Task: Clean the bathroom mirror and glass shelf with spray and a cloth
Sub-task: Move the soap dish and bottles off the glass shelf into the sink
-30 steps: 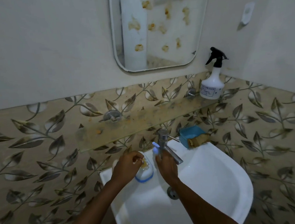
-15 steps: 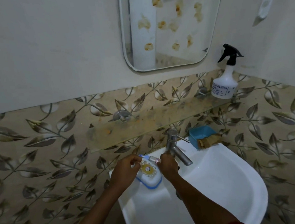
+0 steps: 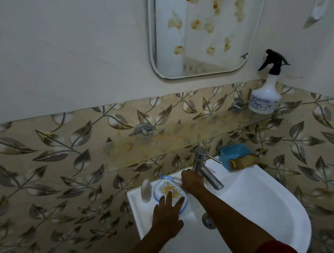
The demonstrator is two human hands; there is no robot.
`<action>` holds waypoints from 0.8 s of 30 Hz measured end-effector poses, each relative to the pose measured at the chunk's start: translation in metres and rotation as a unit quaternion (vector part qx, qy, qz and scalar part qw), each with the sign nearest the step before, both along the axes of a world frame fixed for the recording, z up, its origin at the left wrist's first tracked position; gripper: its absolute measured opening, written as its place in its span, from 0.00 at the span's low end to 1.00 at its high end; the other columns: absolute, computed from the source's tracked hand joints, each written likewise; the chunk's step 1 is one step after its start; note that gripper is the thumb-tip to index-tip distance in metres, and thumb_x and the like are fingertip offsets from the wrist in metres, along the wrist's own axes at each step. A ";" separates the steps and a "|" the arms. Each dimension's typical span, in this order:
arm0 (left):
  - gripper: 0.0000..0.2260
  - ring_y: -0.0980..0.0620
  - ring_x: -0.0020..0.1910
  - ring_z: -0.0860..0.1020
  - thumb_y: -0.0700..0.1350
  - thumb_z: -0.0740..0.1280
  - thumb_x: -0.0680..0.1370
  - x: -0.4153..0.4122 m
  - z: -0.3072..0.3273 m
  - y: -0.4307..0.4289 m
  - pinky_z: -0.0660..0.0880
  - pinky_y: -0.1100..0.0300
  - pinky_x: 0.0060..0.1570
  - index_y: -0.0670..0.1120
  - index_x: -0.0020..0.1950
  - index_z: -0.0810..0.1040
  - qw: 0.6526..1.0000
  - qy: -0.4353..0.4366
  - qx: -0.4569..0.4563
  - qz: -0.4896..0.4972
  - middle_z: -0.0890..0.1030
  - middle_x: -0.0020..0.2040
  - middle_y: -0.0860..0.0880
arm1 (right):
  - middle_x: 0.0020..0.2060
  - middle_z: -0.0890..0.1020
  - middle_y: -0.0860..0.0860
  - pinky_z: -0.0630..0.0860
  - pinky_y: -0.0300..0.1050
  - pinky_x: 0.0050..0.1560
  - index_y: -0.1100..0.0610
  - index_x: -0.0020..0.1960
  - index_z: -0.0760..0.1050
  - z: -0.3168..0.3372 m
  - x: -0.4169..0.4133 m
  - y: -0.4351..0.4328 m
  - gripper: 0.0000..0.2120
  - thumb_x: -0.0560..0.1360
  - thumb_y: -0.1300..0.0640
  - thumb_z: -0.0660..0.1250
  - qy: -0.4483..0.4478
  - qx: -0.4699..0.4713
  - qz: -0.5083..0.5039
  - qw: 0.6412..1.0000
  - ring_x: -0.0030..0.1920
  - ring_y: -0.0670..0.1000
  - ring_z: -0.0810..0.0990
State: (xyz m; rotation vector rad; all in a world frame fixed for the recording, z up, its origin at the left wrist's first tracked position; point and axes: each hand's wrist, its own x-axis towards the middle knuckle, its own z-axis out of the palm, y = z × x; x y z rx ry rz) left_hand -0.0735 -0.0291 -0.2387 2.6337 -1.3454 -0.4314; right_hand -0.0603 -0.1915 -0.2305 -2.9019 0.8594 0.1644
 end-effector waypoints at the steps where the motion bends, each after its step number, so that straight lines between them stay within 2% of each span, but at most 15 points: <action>1: 0.31 0.41 0.76 0.45 0.49 0.61 0.78 -0.001 -0.002 -0.001 0.52 0.48 0.74 0.54 0.76 0.48 1.000 -0.012 0.001 0.000 0.42 0.77 0.44 | 0.63 0.73 0.58 0.71 0.50 0.60 0.61 0.63 0.68 0.000 0.000 -0.001 0.14 0.78 0.61 0.58 0.012 -0.007 0.007 1.000 0.64 0.57 0.73; 5: 0.30 0.41 0.76 0.44 0.48 0.61 0.78 0.000 -0.009 -0.001 0.50 0.47 0.74 0.54 0.76 0.49 0.999 -0.050 -0.006 0.000 0.42 0.77 0.44 | 0.63 0.73 0.58 0.71 0.49 0.60 0.61 0.63 0.69 -0.005 -0.003 -0.002 0.15 0.77 0.60 0.61 -0.004 -0.005 0.015 1.000 0.63 0.57 0.73; 9: 0.30 0.40 0.76 0.43 0.48 0.61 0.78 0.004 -0.017 -0.001 0.50 0.46 0.74 0.53 0.76 0.50 0.998 -0.056 -0.015 -0.004 0.41 0.77 0.44 | 0.57 0.78 0.58 0.74 0.47 0.54 0.62 0.58 0.72 -0.009 -0.016 -0.008 0.17 0.73 0.55 0.67 -0.089 0.077 -0.052 0.992 0.57 0.57 0.77; 11: 0.30 0.40 0.76 0.43 0.47 0.62 0.78 0.006 -0.018 -0.002 0.48 0.47 0.75 0.52 0.76 0.52 0.998 -0.055 -0.024 -0.004 0.42 0.77 0.44 | 0.53 0.80 0.59 0.76 0.47 0.51 0.62 0.56 0.73 -0.009 -0.020 -0.009 0.18 0.71 0.55 0.70 -0.147 0.119 -0.085 0.978 0.54 0.58 0.79; 13: 0.29 0.40 0.76 0.43 0.48 0.61 0.78 0.006 -0.016 -0.003 0.48 0.48 0.74 0.51 0.76 0.52 0.998 -0.051 -0.026 -0.004 0.42 0.77 0.44 | 0.53 0.80 0.59 0.76 0.48 0.53 0.63 0.57 0.72 -0.010 -0.021 -0.007 0.20 0.69 0.57 0.72 -0.200 0.166 -0.121 0.958 0.54 0.59 0.79; 16: 0.28 0.40 0.76 0.44 0.46 0.62 0.78 0.010 -0.015 -0.007 0.54 0.48 0.73 0.49 0.75 0.55 0.998 -0.049 -0.028 0.003 0.45 0.78 0.43 | 0.53 0.80 0.59 0.75 0.48 0.55 0.63 0.58 0.73 -0.012 -0.022 -0.003 0.19 0.69 0.61 0.71 -0.245 0.229 -0.177 0.925 0.56 0.59 0.79; 18: 0.27 0.38 0.75 0.52 0.44 0.68 0.75 0.012 -0.014 -0.011 0.66 0.48 0.67 0.48 0.72 0.63 0.997 -0.058 -0.044 0.002 0.53 0.77 0.41 | 0.53 0.81 0.59 0.75 0.48 0.55 0.63 0.56 0.74 -0.015 -0.022 -0.003 0.14 0.70 0.63 0.68 -0.248 0.251 -0.201 0.914 0.55 0.59 0.79; 20: 0.30 0.38 0.65 0.72 0.45 0.80 0.60 0.019 -0.020 -0.015 0.80 0.53 0.49 0.48 0.60 0.76 0.994 -0.094 -0.052 -0.001 0.73 0.67 0.39 | 0.52 0.80 0.59 0.74 0.46 0.53 0.63 0.55 0.74 -0.017 -0.022 -0.003 0.12 0.72 0.62 0.66 -0.234 0.254 -0.203 0.916 0.55 0.58 0.79; 21: 0.31 0.40 0.59 0.78 0.45 0.83 0.53 0.023 -0.028 -0.015 0.82 0.55 0.41 0.49 0.55 0.79 0.993 -0.108 -0.054 -0.005 0.79 0.61 0.41 | 0.52 0.80 0.58 0.73 0.45 0.53 0.62 0.56 0.73 -0.017 -0.022 -0.002 0.12 0.73 0.62 0.65 -0.224 0.245 -0.197 0.922 0.55 0.58 0.79; 22: 0.33 0.41 0.56 0.80 0.44 0.83 0.51 0.028 -0.034 -0.017 0.82 0.56 0.39 0.48 0.54 0.79 0.990 -0.119 -0.070 -0.017 0.81 0.58 0.42 | 0.52 0.80 0.58 0.73 0.44 0.52 0.62 0.56 0.73 -0.019 -0.021 -0.003 0.12 0.74 0.61 0.65 -0.219 0.233 -0.195 0.927 0.55 0.57 0.79; 24: 0.32 0.41 0.55 0.80 0.42 0.83 0.51 0.033 -0.040 -0.019 0.81 0.54 0.43 0.47 0.54 0.80 0.988 -0.116 -0.098 -0.039 0.81 0.58 0.42 | 0.51 0.81 0.58 0.75 0.47 0.54 0.61 0.55 0.74 -0.019 -0.020 -0.003 0.10 0.74 0.60 0.65 -0.223 0.241 -0.201 0.923 0.54 0.57 0.79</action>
